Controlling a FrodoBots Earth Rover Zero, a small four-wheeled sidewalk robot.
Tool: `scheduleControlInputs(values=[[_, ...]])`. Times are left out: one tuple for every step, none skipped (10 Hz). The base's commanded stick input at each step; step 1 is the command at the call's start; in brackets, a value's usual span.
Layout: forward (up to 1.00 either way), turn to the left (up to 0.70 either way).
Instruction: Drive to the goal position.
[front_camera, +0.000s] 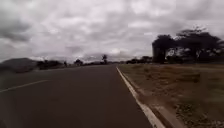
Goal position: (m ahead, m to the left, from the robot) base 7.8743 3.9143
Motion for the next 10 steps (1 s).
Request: scheduleControlInputs(values=[[0.50, 0.00], [0.50, 0.00], [0.50, 0.00], [0.50, 0.00], [0.50, 0.00], [0.50, 0.00], [0.50, 0.00], [0.50, 0.00], [0.50, 0.00], [0.50, 0.00]])
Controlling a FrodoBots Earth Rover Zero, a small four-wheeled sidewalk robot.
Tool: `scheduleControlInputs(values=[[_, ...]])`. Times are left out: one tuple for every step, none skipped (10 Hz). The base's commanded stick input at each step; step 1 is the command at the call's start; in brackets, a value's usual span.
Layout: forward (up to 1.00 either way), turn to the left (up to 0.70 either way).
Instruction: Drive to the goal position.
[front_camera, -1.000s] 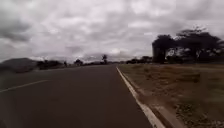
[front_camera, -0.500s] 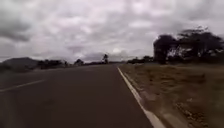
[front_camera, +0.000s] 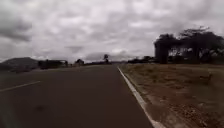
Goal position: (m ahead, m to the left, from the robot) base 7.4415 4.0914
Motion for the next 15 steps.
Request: scheduleControlInputs(values=[[0.50, 0.00], [0.50, 0.00], [0.50, 0.00], [0.50, 0.00], [0.50, 0.00], [0.50, 0.00], [0.50, 0.00], [0.50, -0.07], [0.50, -0.14], [0.50, -0.50], [0.50, -0.50], [0.50, -0.35], [0.50, -0.16], [0.50, 0.00], [0.50, 0.00]])
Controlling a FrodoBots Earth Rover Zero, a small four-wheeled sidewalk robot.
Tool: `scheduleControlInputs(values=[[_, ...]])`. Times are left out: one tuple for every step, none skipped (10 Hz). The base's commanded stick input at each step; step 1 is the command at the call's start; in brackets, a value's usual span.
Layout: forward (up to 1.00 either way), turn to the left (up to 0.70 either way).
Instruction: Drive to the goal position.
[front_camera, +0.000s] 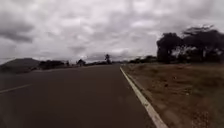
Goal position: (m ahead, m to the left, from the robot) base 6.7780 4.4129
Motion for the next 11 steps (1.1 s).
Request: scheduleControlInputs(values=[[0.50, 0.00], [0.50, 0.00], [0.50, 0.00], [0.50, 0.00], [0.50, 0.00], [0.50, 0.00], [0.50, 0.00], [0.50, 0.00], [0.50, 0.00], [0.50, 0.00], [0.50, 0.00]])
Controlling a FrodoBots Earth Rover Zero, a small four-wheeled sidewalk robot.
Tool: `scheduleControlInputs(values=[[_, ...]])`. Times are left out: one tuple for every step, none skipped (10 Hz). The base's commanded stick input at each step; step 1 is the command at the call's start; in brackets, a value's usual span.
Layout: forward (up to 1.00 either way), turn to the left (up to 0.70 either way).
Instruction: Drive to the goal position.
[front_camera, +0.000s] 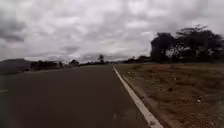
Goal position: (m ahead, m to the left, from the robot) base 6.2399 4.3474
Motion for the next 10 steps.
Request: scheduleControlInputs(values=[[0.50, 0.00], [0.50, 0.00], [0.50, 0.00], [0.50, 0.00], [0.50, 0.00], [0.50, 0.00], [0.50, 0.00], [0.50, 0.00], [0.50, 0.00], [0.50, 0.00]])
